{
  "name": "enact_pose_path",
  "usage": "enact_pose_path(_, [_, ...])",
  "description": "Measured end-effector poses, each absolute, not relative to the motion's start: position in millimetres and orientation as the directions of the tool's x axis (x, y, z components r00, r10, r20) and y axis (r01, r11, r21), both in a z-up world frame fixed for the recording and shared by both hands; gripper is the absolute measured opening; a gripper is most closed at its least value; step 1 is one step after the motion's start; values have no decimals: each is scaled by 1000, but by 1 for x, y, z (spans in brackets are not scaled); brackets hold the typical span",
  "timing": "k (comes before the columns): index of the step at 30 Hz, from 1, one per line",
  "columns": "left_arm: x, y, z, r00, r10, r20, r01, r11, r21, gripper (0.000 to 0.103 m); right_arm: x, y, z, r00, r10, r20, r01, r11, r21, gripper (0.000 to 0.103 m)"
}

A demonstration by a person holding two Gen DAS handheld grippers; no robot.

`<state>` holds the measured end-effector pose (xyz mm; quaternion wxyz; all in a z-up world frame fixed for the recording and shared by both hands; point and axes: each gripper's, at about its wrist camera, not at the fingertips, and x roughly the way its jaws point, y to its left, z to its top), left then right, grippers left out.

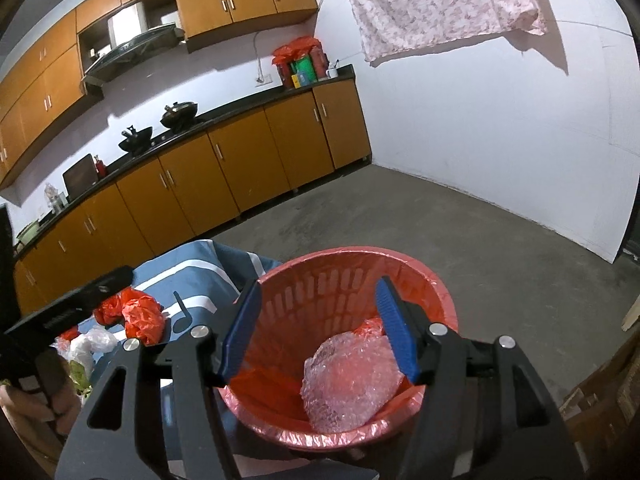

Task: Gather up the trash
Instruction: 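Drop the bubble wrap and red bag into the orange basket, opening both tools, then move both tools back over the table and grasp the red bag with the right tool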

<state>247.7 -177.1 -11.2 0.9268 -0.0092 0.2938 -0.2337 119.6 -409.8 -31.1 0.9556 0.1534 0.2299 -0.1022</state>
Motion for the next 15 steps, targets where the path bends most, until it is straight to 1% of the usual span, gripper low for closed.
enact_pose_path(4, [235,-153,0,737,-431,-521,412,897,-159,71,113,-404,-29,875,-127,-468,263,935,237,60])
enact_pose_path(9, [218,-119,12,778,-385,-497,377,918,-122,72,112,-388,-31,870,-101,-483,233,947,221,60])
enact_pose_path(15, [195,-68,18,833,-275,-480,277,958,-68,74,116,-352,-30,868,-19,-496,141,968,209,60])
